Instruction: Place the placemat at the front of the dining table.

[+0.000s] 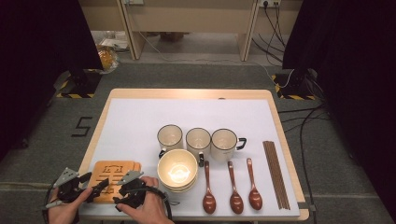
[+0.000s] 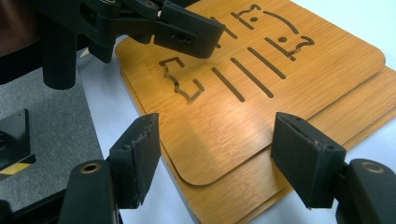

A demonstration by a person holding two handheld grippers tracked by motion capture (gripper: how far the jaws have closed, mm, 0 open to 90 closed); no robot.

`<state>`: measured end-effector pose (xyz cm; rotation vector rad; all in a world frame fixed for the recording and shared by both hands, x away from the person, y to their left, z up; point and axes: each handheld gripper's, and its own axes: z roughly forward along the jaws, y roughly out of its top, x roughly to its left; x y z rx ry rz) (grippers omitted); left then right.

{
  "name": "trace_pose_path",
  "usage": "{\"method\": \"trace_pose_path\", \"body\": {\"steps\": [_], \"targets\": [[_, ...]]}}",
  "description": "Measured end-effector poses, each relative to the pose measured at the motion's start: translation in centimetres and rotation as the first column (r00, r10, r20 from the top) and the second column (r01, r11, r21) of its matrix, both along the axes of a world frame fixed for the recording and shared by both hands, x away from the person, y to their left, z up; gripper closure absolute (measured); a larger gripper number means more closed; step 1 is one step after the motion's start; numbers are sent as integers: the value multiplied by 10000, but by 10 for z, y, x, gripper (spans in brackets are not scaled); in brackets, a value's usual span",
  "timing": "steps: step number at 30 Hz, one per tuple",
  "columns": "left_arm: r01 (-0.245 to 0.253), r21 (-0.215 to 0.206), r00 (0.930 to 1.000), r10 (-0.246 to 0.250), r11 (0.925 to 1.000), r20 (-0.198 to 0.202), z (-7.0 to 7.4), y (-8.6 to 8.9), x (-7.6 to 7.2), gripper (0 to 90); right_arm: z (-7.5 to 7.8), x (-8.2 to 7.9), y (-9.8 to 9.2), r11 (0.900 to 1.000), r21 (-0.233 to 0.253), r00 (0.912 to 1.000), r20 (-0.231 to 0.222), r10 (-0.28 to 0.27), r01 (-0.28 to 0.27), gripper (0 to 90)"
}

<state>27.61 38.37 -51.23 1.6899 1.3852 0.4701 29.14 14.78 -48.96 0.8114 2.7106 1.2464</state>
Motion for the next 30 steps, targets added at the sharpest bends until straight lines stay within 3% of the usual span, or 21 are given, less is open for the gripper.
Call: {"method": "trace_pose_path", "body": {"steps": [7,11,15,19,24,30], "targets": [[-132,-162,9999,131,9998,-63,0,0,0,145,0,1,0,10000,16,10000,-57,6,-6,323],[-452,-728,9987,433,9963,-265,2,1,0,144,0,2,0,10000,86,10000,-93,32,-31,319],[-510,-903,9985,492,9946,-229,5,2,-1,147,-1,3,-2,9998,170,9998,-152,97,-95,315],[-586,-1138,9982,599,9918,84,10,2,-3,147,-1,3,-2,9997,216,9998,-158,102,-99,312],[-713,-1782,9955,814,9814,495,17,2,-5,149,-2,3,-3,9995,296,9999,-147,61,-57,309],[-736,-2164,9910,957,9735,935,22,-1,-6,151,-2,3,-4,9994,338,10000,-93,28,-24,306]]}}
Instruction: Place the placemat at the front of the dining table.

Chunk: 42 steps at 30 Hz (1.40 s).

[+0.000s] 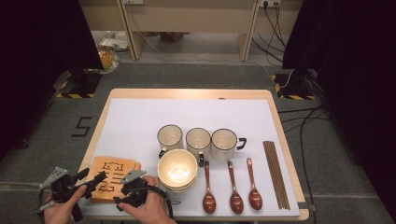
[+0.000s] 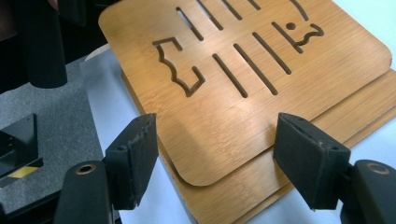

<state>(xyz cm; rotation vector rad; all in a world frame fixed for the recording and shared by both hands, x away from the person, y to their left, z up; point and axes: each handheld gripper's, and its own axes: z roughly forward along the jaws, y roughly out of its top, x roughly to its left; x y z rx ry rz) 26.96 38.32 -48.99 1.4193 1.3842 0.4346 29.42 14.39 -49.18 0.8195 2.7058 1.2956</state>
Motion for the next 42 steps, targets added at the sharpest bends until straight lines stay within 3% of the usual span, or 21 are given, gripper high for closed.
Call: {"method": "trace_pose_path", "body": {"steps": [4,7,14,16,17,19,20,27,34,42], "targets": [[-27,-330,9994,38,9995,332,3,0,-2,175,-1,0,-1,10000,78,10000,98,-20,19,306],[-116,-396,9994,129,9991,335,3,0,-2,182,-1,0,-1,9999,122,9999,114,-30,29,306],[-236,-987,9987,278,9948,420,3,1,-4,216,-2,-1,-2,9999,147,9997,207,-85,82,305],[108,-1567,9995,-61,9876,302,1,-2,-3,270,-3,-1,-1,9998,194,9996,249,-100,95,306],[173,-1502,9997,-144,9885,201,0,-6,-3,271,-3,-1,-1,9997,230,9997,227,-107,101,305],[344,-822,9991,-323,9960,267,1,-12,-3,275,-3,-1,0,9997,206,9996,244,-104,99,305],[384,-848,9989,-360,9957,301,2,-13,-3,282,-3,-1,-1,9997,227,9997,217,-121,116,306],[324,-1419,9985,-257,9893,489,-1,-9,-2,472,-3,-1,-1,9997,211,9996,252,-102,97,305],[215,-2227,9993,-143,9746,337,-4,-7,-2,658,-3,-1,-1,9996,241,9995,269,-134,127,305],[344,-2412,9984,-224,9699,525,-2,-13,-2,785,-3,-2,-2,9998,195,9993,352,-100,93,319]]}}
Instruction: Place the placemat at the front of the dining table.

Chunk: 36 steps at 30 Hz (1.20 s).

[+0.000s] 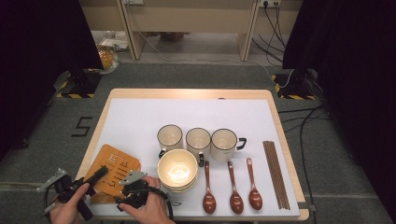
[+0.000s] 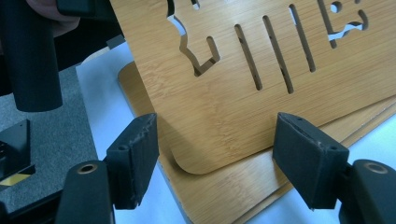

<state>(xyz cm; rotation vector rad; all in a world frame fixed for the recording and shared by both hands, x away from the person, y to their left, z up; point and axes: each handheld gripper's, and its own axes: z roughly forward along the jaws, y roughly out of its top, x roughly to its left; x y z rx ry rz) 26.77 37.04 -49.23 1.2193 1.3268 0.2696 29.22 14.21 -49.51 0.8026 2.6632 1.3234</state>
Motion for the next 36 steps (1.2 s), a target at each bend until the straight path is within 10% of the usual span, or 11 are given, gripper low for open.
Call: {"method": "trace_pose_path", "body": {"steps": [9,36], "targets": [[-14,-1009,9990,58,9949,438,6,-2,-4,860,1,-4,-3,10000,25,10000,29,-62,62,339],[-681,-1189,9906,813,9906,1101,23,9,-4,862,41,-13,-16,9981,600,9984,540,136,-169,342]]}}
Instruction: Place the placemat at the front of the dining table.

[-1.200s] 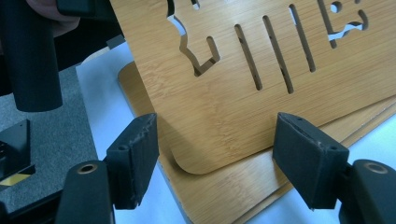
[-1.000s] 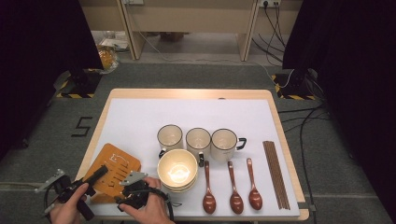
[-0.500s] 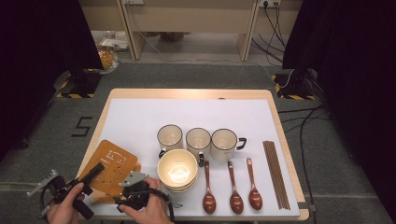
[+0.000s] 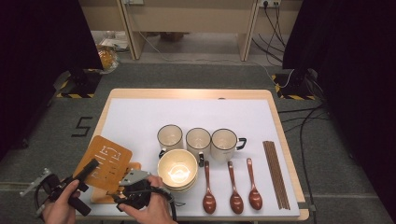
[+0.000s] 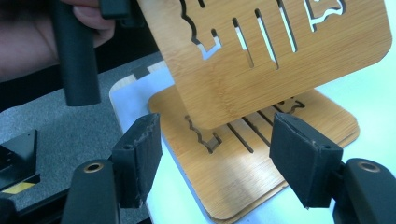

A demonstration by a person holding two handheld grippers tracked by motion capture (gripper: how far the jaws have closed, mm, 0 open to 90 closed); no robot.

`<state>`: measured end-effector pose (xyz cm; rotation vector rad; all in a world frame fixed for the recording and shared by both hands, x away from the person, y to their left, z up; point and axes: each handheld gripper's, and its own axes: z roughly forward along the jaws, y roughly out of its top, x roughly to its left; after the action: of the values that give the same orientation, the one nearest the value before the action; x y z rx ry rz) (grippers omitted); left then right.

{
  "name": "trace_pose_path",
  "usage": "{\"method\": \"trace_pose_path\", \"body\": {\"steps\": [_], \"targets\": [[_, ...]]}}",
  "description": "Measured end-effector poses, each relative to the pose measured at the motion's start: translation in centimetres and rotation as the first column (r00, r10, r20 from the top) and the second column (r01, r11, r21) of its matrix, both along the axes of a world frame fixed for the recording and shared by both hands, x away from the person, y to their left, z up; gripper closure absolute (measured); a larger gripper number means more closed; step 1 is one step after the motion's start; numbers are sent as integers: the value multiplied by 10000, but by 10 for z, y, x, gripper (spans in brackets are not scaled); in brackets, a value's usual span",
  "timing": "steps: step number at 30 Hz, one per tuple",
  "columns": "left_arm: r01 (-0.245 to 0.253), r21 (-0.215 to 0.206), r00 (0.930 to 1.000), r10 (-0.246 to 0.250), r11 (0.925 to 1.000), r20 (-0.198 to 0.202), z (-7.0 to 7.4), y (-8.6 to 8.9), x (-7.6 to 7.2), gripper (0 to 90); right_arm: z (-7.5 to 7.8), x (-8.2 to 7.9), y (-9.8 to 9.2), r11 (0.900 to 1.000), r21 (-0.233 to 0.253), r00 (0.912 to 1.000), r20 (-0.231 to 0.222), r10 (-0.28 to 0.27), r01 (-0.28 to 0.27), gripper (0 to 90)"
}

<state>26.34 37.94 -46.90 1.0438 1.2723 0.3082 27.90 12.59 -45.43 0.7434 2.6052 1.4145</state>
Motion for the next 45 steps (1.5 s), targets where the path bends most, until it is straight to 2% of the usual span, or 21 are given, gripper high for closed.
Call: {"method": "trace_pose_path", "body": {"steps": [7,8,9,10,11,12,13,24,45], "targets": [[-132,-69,9999,132,9999,55,6,-1,12,862,18,-4,-8,9996,279,9996,255,75,-82,342],[-151,-89,9999,151,9998,65,7,-2,13,862,21,-5,-9,9993,363,10000,72,-28,26,342],[-166,-89,9998,166,9998,71,8,-2,15,862,24,-5,-11,9991,420,10000,73,-42,39,342],[-160,-63,9998,161,9999,80,9,-3,17,862,26,-3,-12,9988,497,9997,262,12,-25,342],[-187,-94,9998,188,9998,101,10,-4,19,862,27,-3,-14,9985,548,9998,211,-28,17,342],[-184,-29,9998,185,9998,109,11,-4,20,862,29,-4,-15,9983,570,9999,126,-107,100,342],[-183,-1,9998,183,9998,127,13,-5,22,862,31,-3,-17,9979,641,9996,280,-65,47,342],[-194,149,9997,192,9997,144,24,-13,45,862,49,-6,-30,9944,1056,9985,533,-153,96,341],[-267,382,9995,261,9989,159,36,-26,83,862,72,7,-69,9880,1306,9914,897,-952,830,340]]}}
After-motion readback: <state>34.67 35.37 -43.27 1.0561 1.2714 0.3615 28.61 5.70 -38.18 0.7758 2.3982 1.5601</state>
